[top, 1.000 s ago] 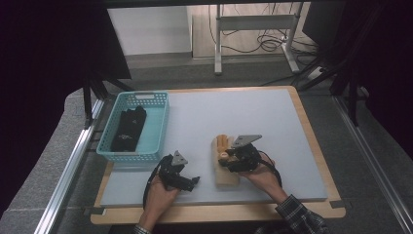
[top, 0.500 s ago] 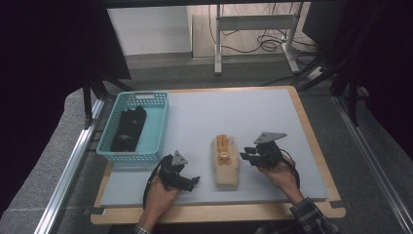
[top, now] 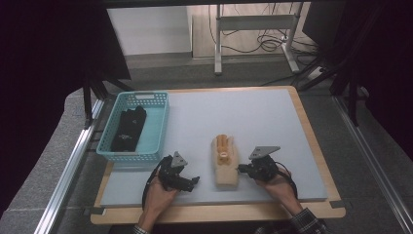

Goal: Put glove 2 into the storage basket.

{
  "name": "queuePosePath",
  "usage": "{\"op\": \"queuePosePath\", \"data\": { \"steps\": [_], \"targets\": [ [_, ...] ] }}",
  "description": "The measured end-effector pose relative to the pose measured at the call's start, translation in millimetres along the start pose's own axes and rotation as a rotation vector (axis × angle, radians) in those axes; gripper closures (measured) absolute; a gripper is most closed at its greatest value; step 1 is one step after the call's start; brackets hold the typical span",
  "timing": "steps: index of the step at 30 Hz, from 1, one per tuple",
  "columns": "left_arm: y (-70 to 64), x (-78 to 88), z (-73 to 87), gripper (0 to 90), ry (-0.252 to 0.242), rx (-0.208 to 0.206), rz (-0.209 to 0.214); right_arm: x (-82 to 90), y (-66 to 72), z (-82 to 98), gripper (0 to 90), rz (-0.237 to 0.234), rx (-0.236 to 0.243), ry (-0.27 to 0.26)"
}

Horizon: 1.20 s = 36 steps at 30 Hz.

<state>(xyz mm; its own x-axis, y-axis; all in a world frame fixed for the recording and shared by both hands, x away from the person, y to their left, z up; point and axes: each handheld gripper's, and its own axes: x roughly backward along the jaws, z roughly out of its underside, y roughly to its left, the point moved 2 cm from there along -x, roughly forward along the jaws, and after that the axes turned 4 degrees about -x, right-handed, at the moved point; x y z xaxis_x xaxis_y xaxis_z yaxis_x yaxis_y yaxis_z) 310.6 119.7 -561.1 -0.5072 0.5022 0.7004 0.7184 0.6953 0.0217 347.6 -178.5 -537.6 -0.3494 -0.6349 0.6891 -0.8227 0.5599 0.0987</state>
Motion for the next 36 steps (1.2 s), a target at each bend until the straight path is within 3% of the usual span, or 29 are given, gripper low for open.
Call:
{"op": "queuePosePath", "data": {
  "steps": [5, 14, 19, 27, 36],
  "targets": [
    [1.3, 6.4, 7.2, 2.5, 0.01, -0.002, -0.022, -4.6, 8.0, -0.2, 88.5, -0.005, 0.016, 0.006],
    [8.8, 18.1, 22.4, 2.0, 0.018, 0.045, -0.062, -21.6, 23.3, -8.8, 88.4, -0.044, 0.04, 0.003],
    [12.3, 19.2, 25.3, 1.4, 0.02, 0.076, -0.049, -34.8, 33.1, -18.1, 88.3, -0.055, 0.063, -0.001],
    [12.6, 18.7, 25.4, 1.0, 0.022, 0.073, -0.047, -55.7, 42.8, -31.8, 87.2, -0.04, 0.078, -0.014],
    [12.0, 17.8, 25.2, 0.0, 0.026, 0.071, -0.045, -67.3, 46.3, -40.2, 86.8, -0.028, 0.075, -0.024]
  ]
}}
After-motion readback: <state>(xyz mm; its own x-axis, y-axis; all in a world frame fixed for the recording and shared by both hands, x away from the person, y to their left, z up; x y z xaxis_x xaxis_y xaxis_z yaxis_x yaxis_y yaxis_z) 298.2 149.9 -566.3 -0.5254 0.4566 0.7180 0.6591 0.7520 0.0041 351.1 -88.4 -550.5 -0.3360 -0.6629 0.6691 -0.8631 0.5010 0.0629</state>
